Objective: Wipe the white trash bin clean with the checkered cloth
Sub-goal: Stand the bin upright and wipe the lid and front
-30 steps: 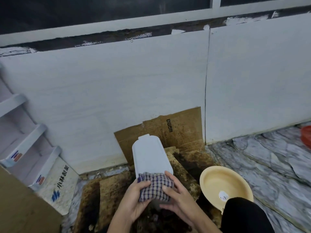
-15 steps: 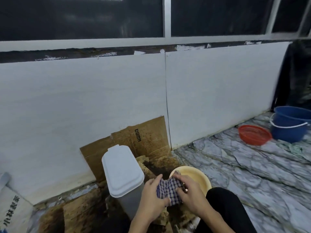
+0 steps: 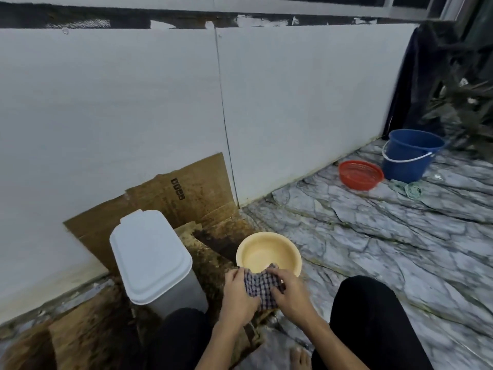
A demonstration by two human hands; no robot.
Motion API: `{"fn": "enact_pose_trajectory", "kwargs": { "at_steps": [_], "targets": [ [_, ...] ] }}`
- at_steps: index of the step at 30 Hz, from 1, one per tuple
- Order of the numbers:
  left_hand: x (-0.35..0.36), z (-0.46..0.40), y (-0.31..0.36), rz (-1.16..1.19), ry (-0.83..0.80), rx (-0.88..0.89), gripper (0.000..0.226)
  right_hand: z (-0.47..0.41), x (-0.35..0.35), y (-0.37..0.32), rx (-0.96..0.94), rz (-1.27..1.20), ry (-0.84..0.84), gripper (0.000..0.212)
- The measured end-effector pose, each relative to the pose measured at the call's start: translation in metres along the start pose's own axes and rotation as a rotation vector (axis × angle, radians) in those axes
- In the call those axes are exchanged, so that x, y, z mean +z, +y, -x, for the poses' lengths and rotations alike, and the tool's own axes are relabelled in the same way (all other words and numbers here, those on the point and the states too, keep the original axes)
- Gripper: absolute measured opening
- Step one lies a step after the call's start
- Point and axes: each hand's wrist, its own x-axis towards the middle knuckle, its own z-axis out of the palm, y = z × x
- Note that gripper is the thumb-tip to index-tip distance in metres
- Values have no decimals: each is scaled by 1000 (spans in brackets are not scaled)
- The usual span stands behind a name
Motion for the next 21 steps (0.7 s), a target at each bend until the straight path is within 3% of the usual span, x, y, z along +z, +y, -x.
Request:
{"fn": "enact_pose_trajectory", "kwargs": {
  "at_steps": [5,11,21],
  "targets": [
    [39,-41,-15,-42,-28,-83,55,-21,34,46,143,-28,-3,46],
    [87,-100,-48,-81,-95,-155,65,-55,66,104,300,-42,-17,54],
    [139,-173,-88,-117,-130,-182,61,-103,95,172,336,-42,66,52]
  ]
}}
